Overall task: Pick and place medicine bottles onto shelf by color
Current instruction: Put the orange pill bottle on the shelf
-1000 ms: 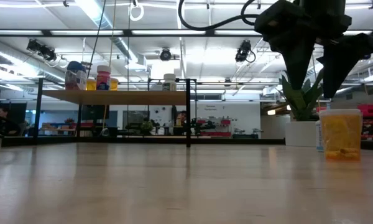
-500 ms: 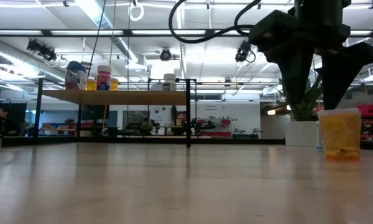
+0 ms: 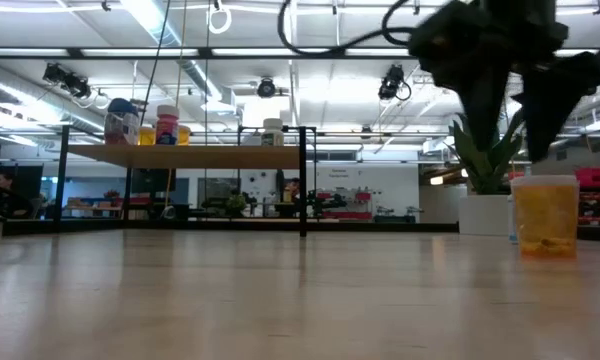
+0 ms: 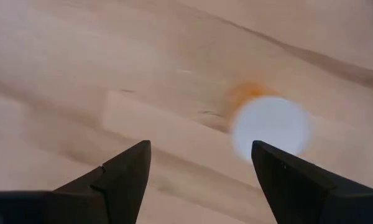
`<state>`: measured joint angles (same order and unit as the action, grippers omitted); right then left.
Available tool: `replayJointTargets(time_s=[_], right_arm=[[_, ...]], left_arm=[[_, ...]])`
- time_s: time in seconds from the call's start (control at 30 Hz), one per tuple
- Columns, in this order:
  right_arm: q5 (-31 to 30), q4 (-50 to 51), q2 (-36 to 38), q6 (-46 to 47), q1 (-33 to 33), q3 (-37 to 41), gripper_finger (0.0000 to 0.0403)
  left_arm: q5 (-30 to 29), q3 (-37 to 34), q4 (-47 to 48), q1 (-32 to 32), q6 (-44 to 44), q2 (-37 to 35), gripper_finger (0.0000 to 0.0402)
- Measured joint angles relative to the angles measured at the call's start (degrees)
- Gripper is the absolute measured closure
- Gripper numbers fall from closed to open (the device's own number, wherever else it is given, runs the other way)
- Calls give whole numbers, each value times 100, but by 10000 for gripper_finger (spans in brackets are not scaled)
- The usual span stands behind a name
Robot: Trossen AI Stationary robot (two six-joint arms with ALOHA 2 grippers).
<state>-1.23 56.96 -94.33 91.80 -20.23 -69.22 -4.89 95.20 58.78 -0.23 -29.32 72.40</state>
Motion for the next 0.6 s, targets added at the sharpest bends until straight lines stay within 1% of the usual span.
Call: replayJointTargets(time_s=[0.1,0.3,0.5,0.6], right_arm=[[124,309,-6,-19,-22,5,117],[137,540,-6,-204,58,27,117],[-86,911,-6,-246,161,27,117],[-123,849,3,-246,182,121,117]], left_arm=[[0,0,-1,1,2,0,173],[0,0,0,1,2,0,173],[0,0,0,-2,2,0,173],[0,0,0,-1,2,0,173]])
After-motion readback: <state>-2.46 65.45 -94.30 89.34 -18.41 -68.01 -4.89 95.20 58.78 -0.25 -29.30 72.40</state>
